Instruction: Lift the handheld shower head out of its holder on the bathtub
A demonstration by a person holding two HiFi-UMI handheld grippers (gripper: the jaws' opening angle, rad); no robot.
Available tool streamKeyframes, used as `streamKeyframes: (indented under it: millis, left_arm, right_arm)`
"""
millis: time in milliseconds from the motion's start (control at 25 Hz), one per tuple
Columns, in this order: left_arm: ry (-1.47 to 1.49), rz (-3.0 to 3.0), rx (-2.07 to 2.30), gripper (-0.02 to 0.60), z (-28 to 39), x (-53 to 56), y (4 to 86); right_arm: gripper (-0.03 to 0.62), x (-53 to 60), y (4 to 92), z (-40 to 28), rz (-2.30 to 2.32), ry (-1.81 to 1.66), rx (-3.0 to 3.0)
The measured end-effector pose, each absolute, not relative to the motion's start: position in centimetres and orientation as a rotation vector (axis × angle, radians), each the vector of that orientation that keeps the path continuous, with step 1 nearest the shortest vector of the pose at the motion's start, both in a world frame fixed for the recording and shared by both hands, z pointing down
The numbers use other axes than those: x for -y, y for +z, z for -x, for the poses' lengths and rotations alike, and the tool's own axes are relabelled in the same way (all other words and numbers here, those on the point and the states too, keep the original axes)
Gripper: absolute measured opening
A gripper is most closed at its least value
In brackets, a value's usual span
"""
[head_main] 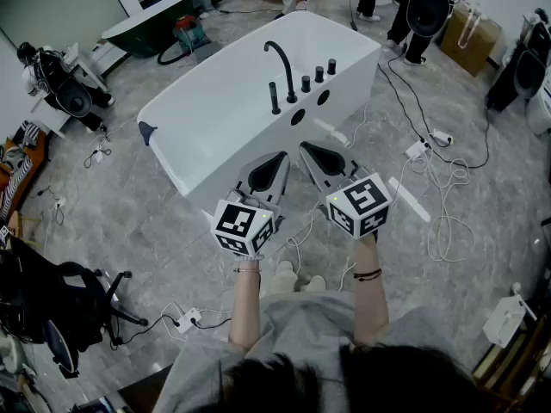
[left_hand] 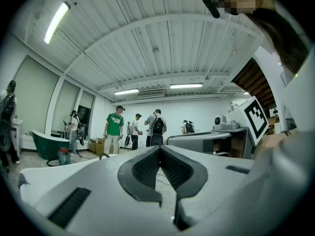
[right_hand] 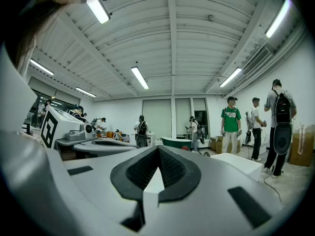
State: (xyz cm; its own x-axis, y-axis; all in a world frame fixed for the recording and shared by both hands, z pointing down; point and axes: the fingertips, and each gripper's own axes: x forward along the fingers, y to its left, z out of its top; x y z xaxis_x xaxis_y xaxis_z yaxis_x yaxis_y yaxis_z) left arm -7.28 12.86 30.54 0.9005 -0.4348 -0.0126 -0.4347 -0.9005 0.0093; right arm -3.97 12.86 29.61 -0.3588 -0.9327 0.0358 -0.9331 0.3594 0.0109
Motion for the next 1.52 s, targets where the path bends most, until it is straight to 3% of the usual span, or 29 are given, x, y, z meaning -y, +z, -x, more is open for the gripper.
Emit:
streamKeyframes:
  millis: [800, 1520]
  left_arm:
    - [-0.002, -3.017, 0.799, 0.006, 7.5, -14.9, 31.6]
    - [-0.017, -2.995, 0.759, 0.006, 6.8, -8.4, 32.4]
  right_arm:
    - [0.002, -14.5, 29.7, 3.0, -1.722, 0.042, 2.648]
    - [0.002, -8.0, 30.1, 1.8, -1.804, 0.060, 2.598]
